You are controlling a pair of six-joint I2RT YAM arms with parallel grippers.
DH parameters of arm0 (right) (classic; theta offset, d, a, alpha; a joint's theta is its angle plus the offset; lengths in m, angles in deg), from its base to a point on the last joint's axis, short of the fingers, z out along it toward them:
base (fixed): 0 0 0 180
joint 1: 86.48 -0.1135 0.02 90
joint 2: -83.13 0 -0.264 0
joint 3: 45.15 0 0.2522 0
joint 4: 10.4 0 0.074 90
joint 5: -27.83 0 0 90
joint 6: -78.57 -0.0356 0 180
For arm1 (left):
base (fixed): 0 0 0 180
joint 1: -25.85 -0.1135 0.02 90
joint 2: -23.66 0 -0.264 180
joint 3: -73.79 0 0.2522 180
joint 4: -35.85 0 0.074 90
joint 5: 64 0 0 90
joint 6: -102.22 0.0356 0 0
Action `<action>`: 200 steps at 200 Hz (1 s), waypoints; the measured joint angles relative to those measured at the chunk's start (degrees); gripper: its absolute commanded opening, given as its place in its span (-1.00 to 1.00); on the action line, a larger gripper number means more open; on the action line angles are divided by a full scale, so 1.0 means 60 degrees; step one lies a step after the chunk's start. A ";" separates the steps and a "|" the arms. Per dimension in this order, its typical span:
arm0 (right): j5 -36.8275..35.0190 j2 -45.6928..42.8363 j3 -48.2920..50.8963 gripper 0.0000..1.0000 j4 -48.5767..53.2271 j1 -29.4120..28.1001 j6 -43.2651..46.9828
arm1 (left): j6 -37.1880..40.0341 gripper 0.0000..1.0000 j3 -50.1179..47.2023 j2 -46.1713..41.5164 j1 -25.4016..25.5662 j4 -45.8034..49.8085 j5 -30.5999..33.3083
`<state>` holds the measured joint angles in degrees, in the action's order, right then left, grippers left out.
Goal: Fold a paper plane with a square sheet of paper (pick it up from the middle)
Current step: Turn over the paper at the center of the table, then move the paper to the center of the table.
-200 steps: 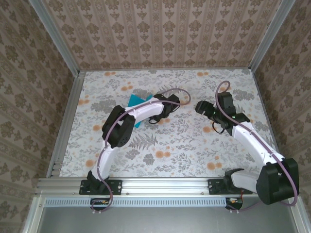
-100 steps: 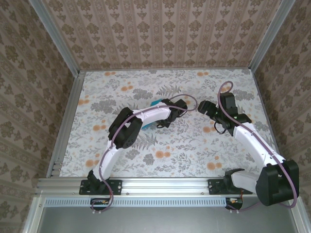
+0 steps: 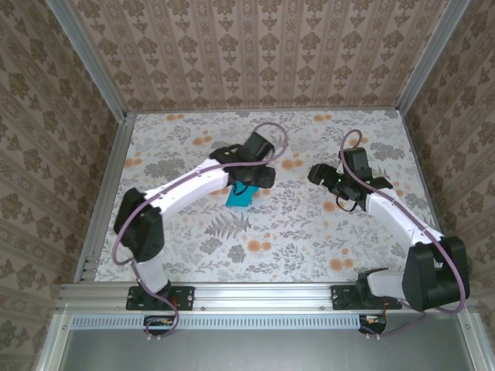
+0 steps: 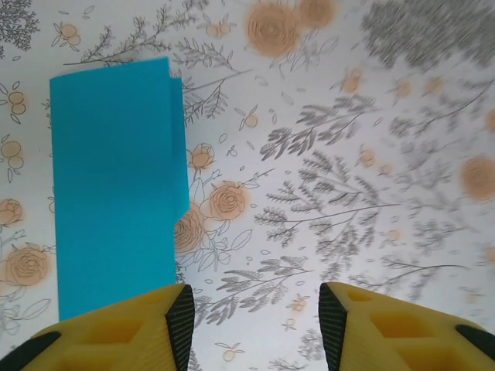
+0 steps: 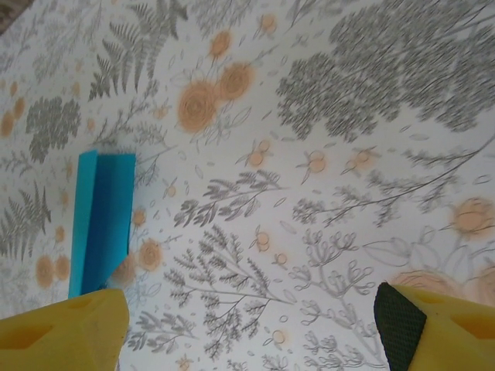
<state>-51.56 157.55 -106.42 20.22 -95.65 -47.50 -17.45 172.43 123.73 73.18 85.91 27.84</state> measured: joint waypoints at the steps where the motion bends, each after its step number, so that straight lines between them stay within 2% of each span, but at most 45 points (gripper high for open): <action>1: 0.0022 0.0018 0.0000 0.71 -0.0007 -0.0007 0.0000 | -0.0011 -0.01 -0.0036 -0.0025 -0.0022 -0.0029 -0.0025; 25: 0.0729 0.0616 0.0000 0.71 -0.0393 -0.0401 -0.0157 | -0.0444 -0.01 -0.1381 -0.0790 -0.1107 -0.0849 -0.0736; 55: 0.1406 0.1537 -0.0051 0.70 -0.1005 -0.1410 -0.0678 | -0.0973 -0.02 -0.2849 -0.1144 -0.2277 -0.1494 -0.1282; 87: 0.1807 0.2510 -0.0321 0.64 -0.1632 -0.2572 -0.1537 | -0.1388 -0.01 -0.3821 -0.1523 -0.2911 -0.1778 -0.1461; 122: 0.1985 0.3417 -0.0637 0.46 -0.2619 -0.3595 -0.2572 | -0.1639 -0.01 -0.4470 -0.2091 -0.3362 -0.2040 -0.1537; 165: 0.2127 0.4532 -0.1217 0.19 -0.3384 -0.4408 -0.3486 | -0.1756 -0.01 -0.4823 -0.2375 -0.3701 -0.2204 -0.1621; 188: 0.2310 0.5042 -0.1446 -0.10 -0.3723 -0.4634 -0.3810 | -0.1781 -0.01 -0.4903 -0.2415 -0.3825 -0.2266 -0.1676; 200: 0.2353 0.5235 -0.1512 -0.32 -0.3858 -0.4674 -0.3960 | -0.1781 0.00 -0.4954 -0.2430 -0.3829 -0.2331 -0.1749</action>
<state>-37.44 188.95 -115.49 -2.93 -123.69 -71.26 -28.14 142.71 109.15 50.21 71.92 17.35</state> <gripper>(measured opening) 0.431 0.498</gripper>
